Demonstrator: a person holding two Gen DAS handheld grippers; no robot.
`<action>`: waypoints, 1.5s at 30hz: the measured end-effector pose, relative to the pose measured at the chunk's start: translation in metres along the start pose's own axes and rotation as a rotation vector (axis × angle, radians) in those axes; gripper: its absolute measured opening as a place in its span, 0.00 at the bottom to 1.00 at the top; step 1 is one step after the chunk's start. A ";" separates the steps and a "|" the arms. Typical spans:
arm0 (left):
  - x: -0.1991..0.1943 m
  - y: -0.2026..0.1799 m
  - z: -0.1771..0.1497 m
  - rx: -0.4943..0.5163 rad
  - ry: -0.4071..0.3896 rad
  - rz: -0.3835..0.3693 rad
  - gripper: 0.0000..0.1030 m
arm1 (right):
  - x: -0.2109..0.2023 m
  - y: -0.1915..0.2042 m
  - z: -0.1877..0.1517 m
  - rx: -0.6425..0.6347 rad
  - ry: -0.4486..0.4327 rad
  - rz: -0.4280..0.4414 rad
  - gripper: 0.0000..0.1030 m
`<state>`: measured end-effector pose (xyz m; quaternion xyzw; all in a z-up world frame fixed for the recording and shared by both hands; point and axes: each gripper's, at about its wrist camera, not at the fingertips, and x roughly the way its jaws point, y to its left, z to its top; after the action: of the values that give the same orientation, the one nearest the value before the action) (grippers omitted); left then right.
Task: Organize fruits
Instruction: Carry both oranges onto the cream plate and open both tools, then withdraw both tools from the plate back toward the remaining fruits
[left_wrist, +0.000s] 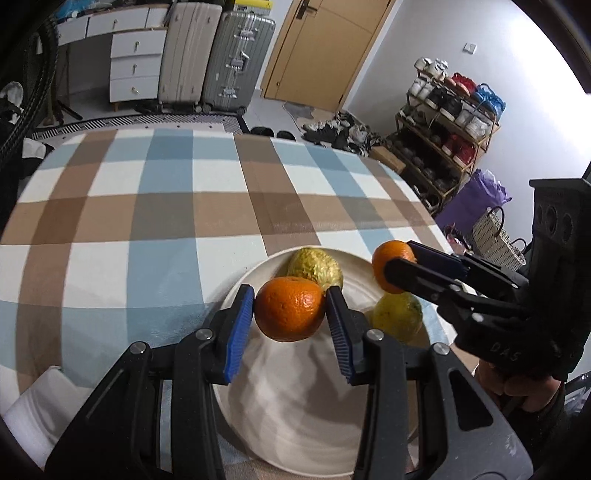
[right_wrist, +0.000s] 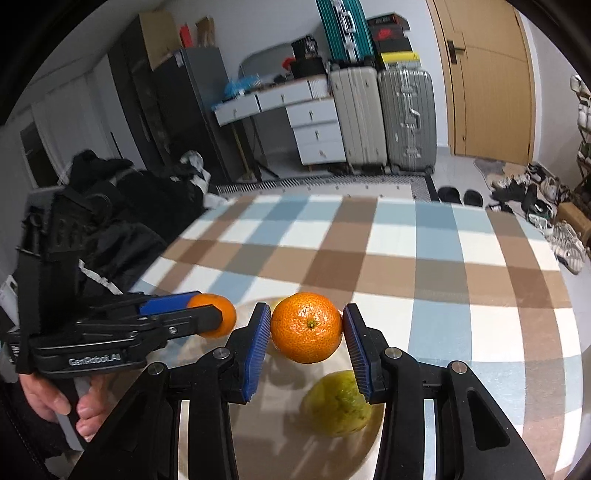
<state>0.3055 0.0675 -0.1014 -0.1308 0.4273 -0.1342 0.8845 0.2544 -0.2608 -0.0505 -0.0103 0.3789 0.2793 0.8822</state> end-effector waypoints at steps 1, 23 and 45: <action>0.003 0.001 -0.001 -0.001 0.004 0.002 0.36 | 0.004 -0.001 -0.001 -0.003 0.010 -0.007 0.40; 0.007 0.011 -0.003 -0.053 0.007 0.032 0.50 | 0.021 -0.002 -0.003 -0.026 0.018 -0.071 0.52; -0.153 -0.068 -0.076 0.044 -0.180 0.206 0.91 | -0.171 0.059 -0.074 -0.007 -0.274 -0.055 0.98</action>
<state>0.1452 0.0492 -0.0128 -0.0782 0.3541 -0.0398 0.9311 0.0806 -0.3108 0.0234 0.0144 0.2535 0.2550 0.9330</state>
